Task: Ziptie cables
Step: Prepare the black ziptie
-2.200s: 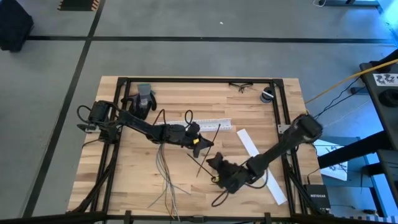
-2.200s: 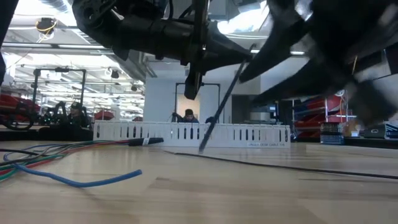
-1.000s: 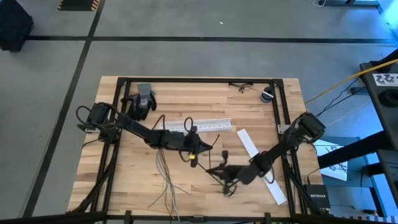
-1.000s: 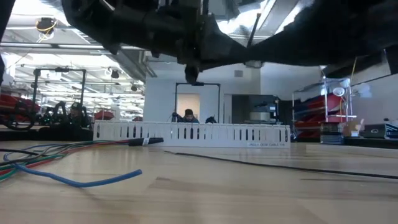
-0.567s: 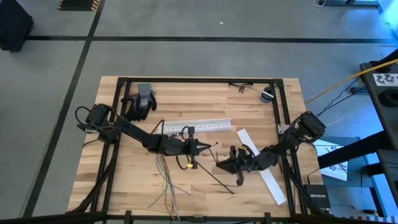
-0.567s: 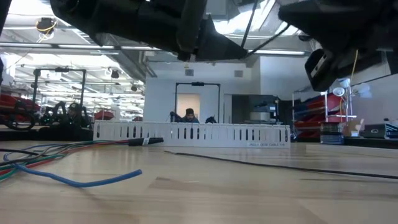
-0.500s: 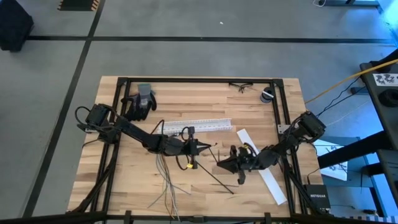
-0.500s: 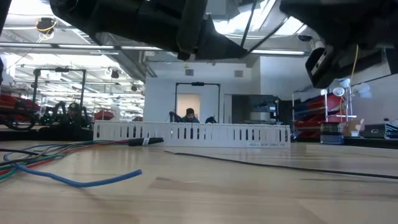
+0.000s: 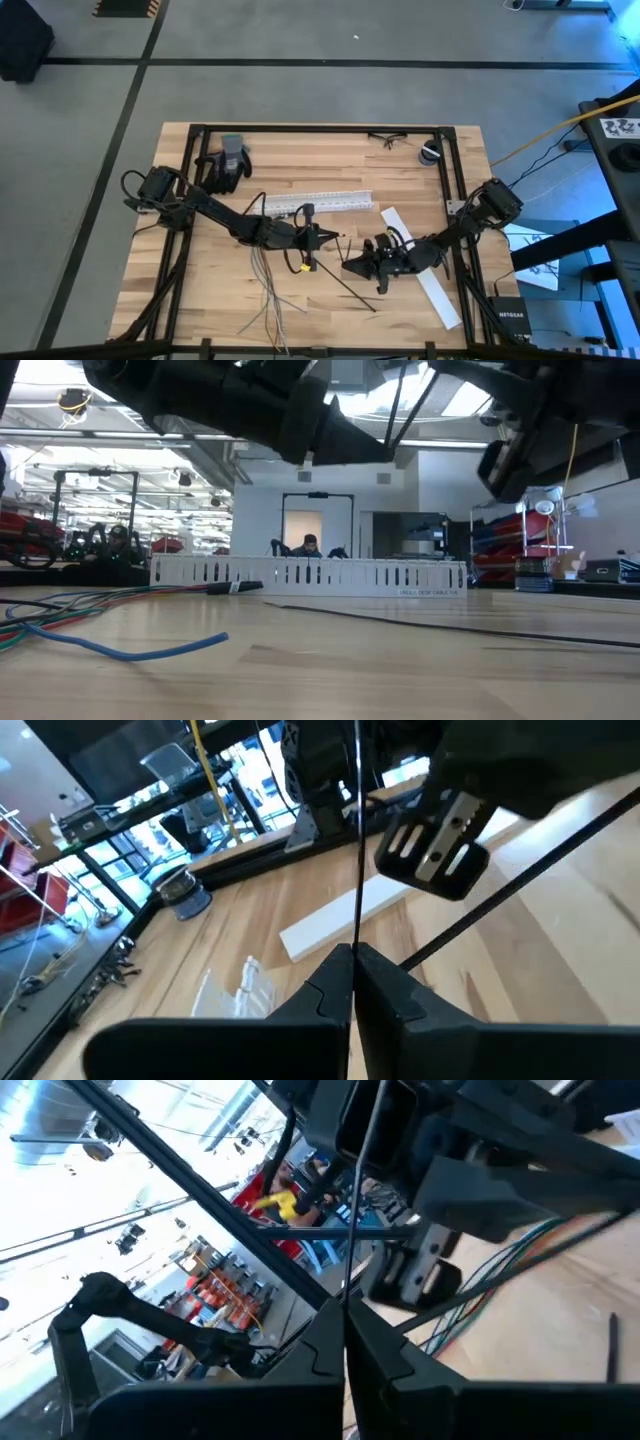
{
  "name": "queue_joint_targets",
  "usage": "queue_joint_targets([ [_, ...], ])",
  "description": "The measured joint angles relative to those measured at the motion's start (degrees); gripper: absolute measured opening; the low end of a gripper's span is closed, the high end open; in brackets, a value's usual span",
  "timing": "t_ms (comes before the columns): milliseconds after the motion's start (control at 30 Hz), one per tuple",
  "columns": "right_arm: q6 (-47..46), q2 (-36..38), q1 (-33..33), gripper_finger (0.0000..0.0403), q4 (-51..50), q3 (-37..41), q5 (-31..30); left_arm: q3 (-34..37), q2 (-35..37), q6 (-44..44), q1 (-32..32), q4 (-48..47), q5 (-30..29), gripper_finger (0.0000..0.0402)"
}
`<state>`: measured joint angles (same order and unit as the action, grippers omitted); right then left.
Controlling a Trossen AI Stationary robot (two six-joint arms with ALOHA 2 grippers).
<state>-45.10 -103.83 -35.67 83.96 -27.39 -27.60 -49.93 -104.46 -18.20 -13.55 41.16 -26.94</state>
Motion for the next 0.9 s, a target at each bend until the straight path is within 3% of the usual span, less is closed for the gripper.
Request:
queue_joint_targets([
  [333, 0.80, 0.09, 0.77, 0.0000, -10.44, 0.01, 1.69, 0.13, -0.14, 7.52, -0.56, -0.88, -0.59, 0.0000],
  [667, 1.68, 0.09, 0.71, 0.0000, -27.14, -0.03, 1.78, 0.20, -1.91, 49.01, -0.78, -10.48, 2.46, 0.0000],
  [900, 4.47, 0.09, 0.66, 0.0000, -29.50, -0.98, 2.50, 0.17, -6.68, 67.17, -0.28, -7.16, 4.61, 0.0022],
])
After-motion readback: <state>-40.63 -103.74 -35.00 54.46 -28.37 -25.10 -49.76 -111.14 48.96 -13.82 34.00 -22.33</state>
